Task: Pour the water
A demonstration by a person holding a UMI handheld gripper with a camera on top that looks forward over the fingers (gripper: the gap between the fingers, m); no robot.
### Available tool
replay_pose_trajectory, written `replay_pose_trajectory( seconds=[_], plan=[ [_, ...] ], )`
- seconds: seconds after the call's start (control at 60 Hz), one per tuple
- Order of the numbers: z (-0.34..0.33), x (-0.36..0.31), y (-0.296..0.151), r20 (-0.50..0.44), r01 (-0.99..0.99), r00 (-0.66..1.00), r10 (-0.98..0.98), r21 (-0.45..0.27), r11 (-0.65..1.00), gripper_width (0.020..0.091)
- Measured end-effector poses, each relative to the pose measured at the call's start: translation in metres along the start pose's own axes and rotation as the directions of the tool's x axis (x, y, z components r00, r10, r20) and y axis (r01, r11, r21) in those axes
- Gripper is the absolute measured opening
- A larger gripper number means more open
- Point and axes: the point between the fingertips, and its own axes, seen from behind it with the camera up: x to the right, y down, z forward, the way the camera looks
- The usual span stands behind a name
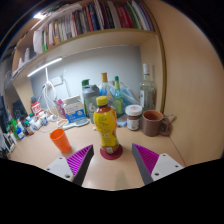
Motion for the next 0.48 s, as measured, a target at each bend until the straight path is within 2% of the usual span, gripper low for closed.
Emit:
replay_pose_trajectory(
  seconds=[0.3,0.483],
  plan=[
    [-0.159,-0.05,-0.011,-0.041,0.045,0.998,-0.043,0.034,0.998,0.0842],
    [-0.242,-0.097,-0.009,-0.042,-0.042,0.998,0.043,0.028,0.999,0.0847]
  ],
)
